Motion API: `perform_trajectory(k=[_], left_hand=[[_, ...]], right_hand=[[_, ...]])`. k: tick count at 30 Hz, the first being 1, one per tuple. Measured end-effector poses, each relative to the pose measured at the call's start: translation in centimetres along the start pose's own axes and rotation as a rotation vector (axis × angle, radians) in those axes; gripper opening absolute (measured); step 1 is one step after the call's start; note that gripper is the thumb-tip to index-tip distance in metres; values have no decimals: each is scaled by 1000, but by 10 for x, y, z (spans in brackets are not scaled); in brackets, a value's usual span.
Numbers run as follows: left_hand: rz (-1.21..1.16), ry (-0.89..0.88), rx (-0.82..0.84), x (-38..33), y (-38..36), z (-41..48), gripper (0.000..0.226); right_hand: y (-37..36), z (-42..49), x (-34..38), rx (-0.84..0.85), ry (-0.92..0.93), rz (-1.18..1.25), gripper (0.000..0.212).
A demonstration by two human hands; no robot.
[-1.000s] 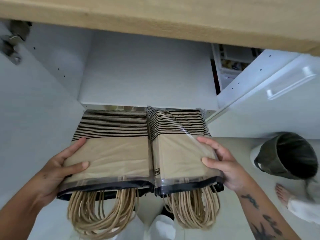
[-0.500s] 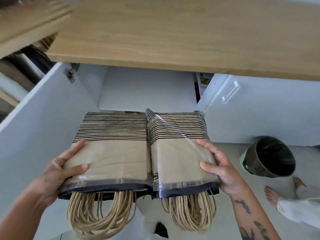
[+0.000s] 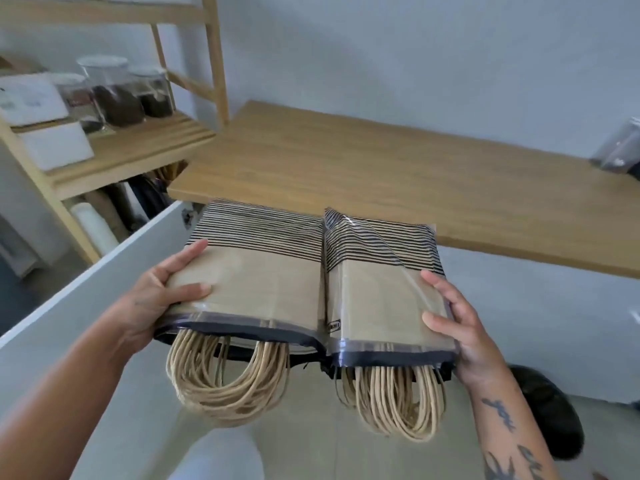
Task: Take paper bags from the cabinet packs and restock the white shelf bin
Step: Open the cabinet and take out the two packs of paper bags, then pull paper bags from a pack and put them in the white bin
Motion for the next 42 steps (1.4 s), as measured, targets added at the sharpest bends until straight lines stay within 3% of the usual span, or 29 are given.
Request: perform_trajectory(k=[10, 21, 26, 33, 42], left_hand=[[-70, -90, 80, -63, -21, 139, 65], [-5, 65, 108, -74, 7, 321, 68], [31, 131, 131, -63, 7, 382, 67], [188, 80, 125, -71, -30, 459, 73], [186, 113, 46, -83, -71, 540, 77]], right_hand=[[0, 119, 41, -55, 52, -12, 53], [-21, 280, 29, -142, -98, -2, 52], [-5, 326, 18, -181, -133, 65, 53], [37, 403, 38, -213, -107, 25, 55], [79, 497, 62, -206, -106, 32, 55]])
Point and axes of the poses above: each hand's wrist, its own z-axis towards the middle knuckle, its own y-axis out of the back of the hand, x = y × z, the point moved 6 cm from there along z, towards the middle knuckle, and after that the axes turned 1 degree about -x, right-handed, at the moved point
